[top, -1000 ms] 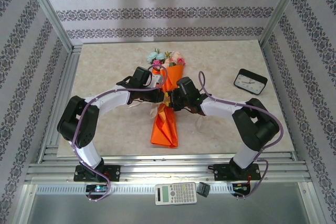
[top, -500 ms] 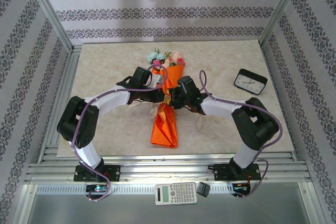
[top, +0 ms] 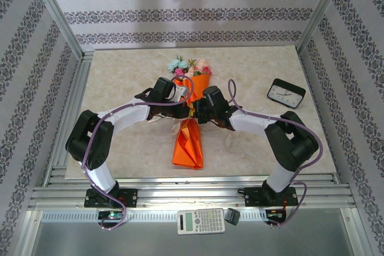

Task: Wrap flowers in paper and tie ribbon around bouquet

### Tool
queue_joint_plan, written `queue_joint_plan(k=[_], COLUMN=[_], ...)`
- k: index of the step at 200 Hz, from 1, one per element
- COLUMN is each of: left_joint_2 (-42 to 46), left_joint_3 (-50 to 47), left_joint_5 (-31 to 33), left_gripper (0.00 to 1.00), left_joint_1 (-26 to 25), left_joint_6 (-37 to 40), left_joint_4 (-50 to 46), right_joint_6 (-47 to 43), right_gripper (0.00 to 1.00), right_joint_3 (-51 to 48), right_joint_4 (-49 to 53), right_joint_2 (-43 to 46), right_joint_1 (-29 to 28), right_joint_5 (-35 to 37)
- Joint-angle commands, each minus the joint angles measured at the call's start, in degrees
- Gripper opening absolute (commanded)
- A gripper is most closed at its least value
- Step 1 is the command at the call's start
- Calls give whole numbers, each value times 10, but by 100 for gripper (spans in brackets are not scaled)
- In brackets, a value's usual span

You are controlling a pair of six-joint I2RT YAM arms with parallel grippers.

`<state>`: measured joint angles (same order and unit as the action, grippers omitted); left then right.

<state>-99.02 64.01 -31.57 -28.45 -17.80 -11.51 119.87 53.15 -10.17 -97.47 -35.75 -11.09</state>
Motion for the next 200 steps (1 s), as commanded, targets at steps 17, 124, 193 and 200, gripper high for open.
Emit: queue_joint_plan(k=[17, 124, 193, 200], left_joint_2=[21, 87, 183, 186], left_joint_3=[1, -32, -131, -148], left_joint_5=[-4, 21, 22, 11], left_gripper=[1, 33, 36, 36], left_joint_1=[-9, -10, -3, 1], left_joint_6=[17, -33, -130, -147], left_joint_4=[7, 9, -114, -108], right_joint_6=[30, 12, 12, 12], right_gripper=[20, 0, 0, 0], right_joint_3=[6, -16, -17, -16], right_joint_4=[-16, -14, -29, -30], right_joint_2=[-11, 10, 1, 0], right_joint_1=[3, 4, 5, 4], right_joint_5=[9, 41, 40, 39])
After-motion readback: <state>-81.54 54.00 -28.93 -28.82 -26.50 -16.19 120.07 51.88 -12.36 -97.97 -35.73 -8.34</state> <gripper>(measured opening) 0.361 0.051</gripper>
